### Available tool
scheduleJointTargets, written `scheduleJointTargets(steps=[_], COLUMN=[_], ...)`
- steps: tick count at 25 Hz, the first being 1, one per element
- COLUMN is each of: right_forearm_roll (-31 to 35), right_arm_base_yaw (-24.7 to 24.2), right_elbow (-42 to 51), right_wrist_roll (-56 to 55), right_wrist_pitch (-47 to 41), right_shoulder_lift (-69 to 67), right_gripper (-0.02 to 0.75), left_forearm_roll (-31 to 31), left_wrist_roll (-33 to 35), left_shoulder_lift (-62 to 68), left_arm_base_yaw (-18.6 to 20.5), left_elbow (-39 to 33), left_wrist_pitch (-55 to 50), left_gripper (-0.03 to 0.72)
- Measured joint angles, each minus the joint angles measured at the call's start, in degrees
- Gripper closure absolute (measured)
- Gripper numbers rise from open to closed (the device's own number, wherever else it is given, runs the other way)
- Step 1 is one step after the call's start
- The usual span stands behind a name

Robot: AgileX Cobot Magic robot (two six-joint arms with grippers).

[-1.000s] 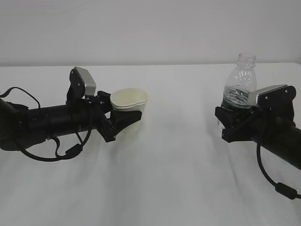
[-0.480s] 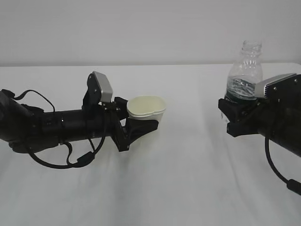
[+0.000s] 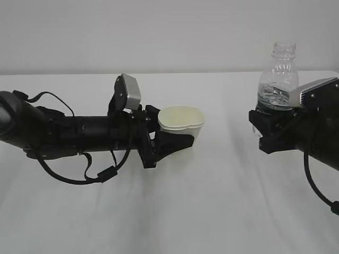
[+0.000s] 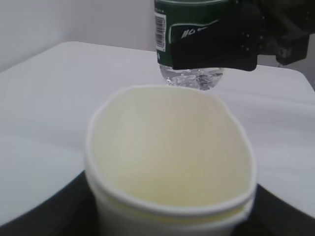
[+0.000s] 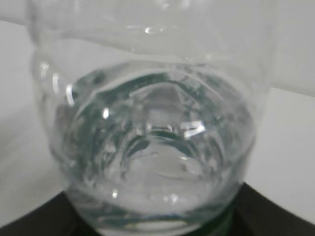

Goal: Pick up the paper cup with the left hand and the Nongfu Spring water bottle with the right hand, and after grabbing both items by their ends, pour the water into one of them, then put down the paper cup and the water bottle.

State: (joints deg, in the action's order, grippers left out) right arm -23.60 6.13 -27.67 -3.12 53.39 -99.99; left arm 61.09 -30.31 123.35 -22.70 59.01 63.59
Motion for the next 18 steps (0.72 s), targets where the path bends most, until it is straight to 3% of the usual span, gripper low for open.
scheduleJointTargets(steps=[8, 18], right_forearm_roll=[0.0, -0.41], right_arm_base_yaw=[0.0, 0.0], right_elbow=[0.0, 0.1], right_wrist_roll=[0.0, 1.61], right_wrist_pitch=[-4.16, -16.8], right_shoulder_lift=[4.34, 8.14], right_gripper=[0.354, 0.354], left_forearm_roll=[1.32, 1.5], left_wrist_roll=[-0.57, -1.87], left_shoulder_lift=[0.0, 0.0], left_arm_base_yaw=[-2.95, -4.58], left_elbow=[0.41, 0.78], left_wrist_pitch=[0.0, 0.0], left_gripper=[0.243, 0.244])
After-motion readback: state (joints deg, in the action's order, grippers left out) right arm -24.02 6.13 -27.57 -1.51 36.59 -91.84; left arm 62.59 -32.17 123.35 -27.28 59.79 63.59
